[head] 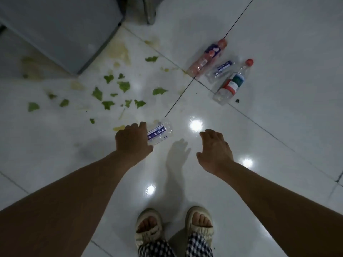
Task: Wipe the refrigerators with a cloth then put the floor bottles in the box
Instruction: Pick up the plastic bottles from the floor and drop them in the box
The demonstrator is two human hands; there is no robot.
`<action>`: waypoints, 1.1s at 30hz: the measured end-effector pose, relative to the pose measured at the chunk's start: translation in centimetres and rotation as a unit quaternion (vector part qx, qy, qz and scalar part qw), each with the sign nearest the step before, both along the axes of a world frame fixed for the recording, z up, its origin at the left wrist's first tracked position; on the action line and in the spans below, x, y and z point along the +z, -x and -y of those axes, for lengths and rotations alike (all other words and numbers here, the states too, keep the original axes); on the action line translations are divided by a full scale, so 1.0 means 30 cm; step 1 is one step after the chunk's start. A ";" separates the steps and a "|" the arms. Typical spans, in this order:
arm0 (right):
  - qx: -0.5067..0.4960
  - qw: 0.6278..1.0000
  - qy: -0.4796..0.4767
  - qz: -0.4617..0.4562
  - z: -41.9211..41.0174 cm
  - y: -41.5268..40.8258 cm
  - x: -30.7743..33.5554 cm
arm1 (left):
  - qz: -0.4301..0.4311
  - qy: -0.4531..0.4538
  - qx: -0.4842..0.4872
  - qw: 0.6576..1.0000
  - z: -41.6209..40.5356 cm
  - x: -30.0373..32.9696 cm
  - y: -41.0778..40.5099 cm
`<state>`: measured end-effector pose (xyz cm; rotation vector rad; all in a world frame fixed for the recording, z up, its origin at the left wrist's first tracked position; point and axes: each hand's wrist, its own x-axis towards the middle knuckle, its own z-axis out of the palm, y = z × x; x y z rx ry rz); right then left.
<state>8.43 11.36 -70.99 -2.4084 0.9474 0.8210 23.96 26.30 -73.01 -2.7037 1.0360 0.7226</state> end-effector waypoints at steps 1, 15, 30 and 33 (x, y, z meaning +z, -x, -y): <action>-0.017 1.000 0.002 0.008 0.022 -0.017 0.054 | -0.001 0.006 0.000 1.000 0.030 0.060 -0.021; -0.159 0.985 0.003 0.060 0.510 -0.143 0.356 | -0.009 0.002 -0.038 0.999 0.583 0.462 -0.120; -0.238 0.968 -0.077 0.011 0.905 -0.169 -0.105 | -0.019 -0.035 -0.011 0.999 1.072 0.076 -0.216; -0.289 0.954 -0.080 0.024 0.934 -0.188 -0.224 | -0.007 -0.020 -0.016 1.000 1.105 -0.020 -0.247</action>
